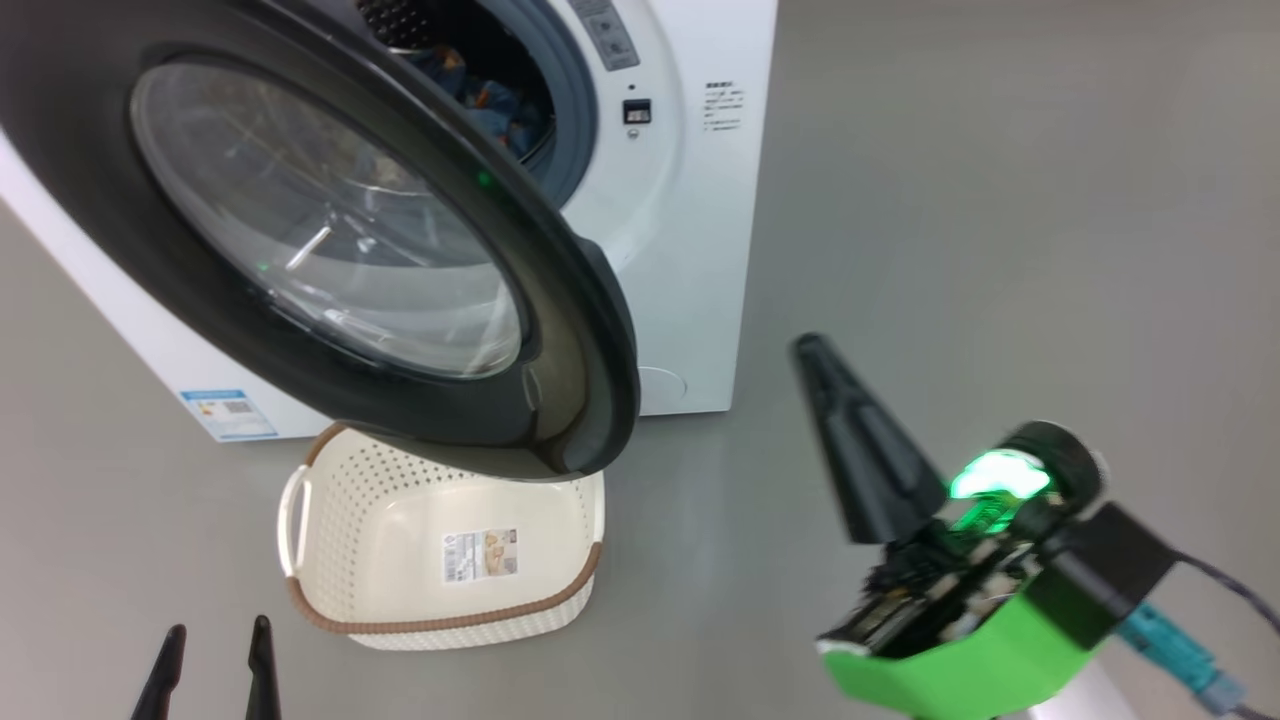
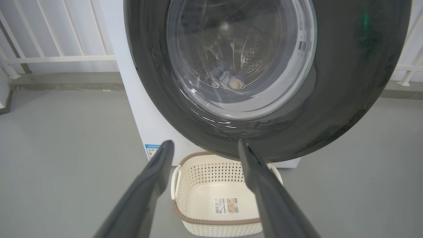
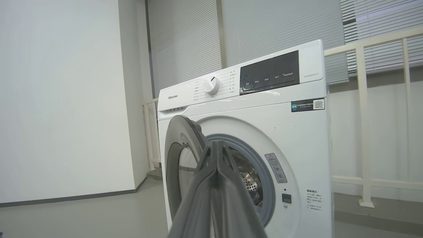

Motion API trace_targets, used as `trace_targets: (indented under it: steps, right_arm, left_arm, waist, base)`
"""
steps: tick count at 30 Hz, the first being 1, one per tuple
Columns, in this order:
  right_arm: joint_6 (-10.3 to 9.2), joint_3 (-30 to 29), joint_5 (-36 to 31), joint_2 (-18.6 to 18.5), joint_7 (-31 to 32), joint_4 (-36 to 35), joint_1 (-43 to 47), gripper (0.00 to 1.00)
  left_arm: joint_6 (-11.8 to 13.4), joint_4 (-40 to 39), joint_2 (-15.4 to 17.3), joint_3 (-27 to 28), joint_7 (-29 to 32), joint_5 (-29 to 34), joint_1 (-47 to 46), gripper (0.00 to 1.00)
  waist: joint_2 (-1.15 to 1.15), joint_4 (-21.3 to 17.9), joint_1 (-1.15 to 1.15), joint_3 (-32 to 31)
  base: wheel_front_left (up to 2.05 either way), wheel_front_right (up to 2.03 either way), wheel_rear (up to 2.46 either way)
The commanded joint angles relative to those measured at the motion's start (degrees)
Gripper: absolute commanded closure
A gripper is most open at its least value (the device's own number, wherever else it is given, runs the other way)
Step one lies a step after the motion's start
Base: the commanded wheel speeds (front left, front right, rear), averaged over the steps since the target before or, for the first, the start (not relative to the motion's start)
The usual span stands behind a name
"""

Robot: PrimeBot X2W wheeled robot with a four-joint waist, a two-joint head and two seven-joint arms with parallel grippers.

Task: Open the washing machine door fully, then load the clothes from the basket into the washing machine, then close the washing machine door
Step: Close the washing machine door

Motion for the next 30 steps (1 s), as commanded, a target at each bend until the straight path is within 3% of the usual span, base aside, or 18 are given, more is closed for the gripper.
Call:
trace_targets:
  steps: [1,7,15,21,30]
  right_arm:
    - [0.09,2.27,-0.37,0.40,-0.26,-1.86,-2.00,1.00]
    - [0.09,10.79,-0.16,-1.62,-0.26,0.38,-4.97,1.00]
    - [0.09,20.92,6.32,-5.18,-0.26,17.38,-10.28,1.00]
    - [0.09,19.91,6.39,-3.85,-0.26,27.20,-14.81,1.00]
    - [0.09,14.28,3.79,-1.15,-0.26,34.49,-20.28,1.00]
  left_arm:
    - [-0.17,-0.89,0.68,1.71,-0.53,-0.45,-2.27,0.00]
    - [-0.17,-0.68,0.41,0.90,-0.53,-1.02,-2.85,0.00]
    - [-0.17,-1.11,-0.02,-1.43,-0.53,-1.98,-4.44,0.00]
    - [-0.17,-1.73,-0.25,-3.78,-0.53,-3.16,-6.86,0.00]
    - [-0.17,-0.97,-0.40,-7.59,-0.53,-5.37,-12.02,0.00]
  waist:
    - [0.00,0.84,0.00,0.47]
    - [0.00,3.16,0.00,1.22]
    - [0.00,7.51,0.00,3.83]
    - [0.00,10.88,0.00,7.58]
    - [0.00,14.20,0.00,13.26]
  base:
    - [0.00,0.00,0.00]
    - [0.00,0.00,0.00]
    - [0.00,0.00,0.00]
    - [0.00,0.00,0.00]
    - [0.00,0.00,0.00]
